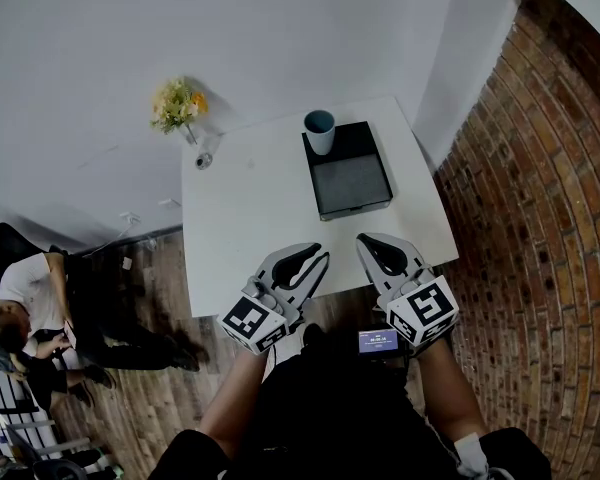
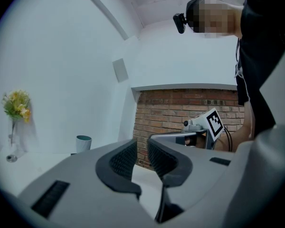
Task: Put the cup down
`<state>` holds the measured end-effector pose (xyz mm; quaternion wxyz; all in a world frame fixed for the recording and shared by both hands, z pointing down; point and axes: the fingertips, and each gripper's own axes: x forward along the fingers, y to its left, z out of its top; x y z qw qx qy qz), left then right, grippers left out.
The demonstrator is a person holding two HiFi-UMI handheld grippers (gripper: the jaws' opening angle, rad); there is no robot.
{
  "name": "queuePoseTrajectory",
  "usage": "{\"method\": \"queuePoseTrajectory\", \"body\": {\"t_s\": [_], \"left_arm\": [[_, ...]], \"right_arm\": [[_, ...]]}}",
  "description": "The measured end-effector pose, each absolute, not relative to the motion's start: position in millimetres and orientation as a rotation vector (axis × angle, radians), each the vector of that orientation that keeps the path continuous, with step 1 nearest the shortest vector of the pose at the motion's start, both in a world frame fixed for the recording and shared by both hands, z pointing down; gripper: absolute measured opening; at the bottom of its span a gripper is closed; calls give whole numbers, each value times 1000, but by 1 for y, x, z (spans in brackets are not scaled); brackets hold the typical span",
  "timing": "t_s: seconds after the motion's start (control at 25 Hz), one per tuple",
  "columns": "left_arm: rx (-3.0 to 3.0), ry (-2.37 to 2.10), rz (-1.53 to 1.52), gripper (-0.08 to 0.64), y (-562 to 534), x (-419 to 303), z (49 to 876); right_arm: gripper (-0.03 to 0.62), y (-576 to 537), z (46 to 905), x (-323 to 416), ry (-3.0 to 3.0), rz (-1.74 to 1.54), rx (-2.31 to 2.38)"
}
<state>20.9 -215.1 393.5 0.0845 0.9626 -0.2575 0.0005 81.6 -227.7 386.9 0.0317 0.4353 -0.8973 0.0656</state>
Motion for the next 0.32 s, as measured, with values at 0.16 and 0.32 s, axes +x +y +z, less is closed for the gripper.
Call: {"method": "queuePoseTrajectory", "body": {"t_s": [0.16,0.32], "left_arm": [[2872,-771,-1,75,-215,21,394],[2870,-774,1,75,-215,20,394]], "right_arm": [[11,-227,387,81,-2762,197,1340],[11,-228,387,82,-2764,193,1342]]}}
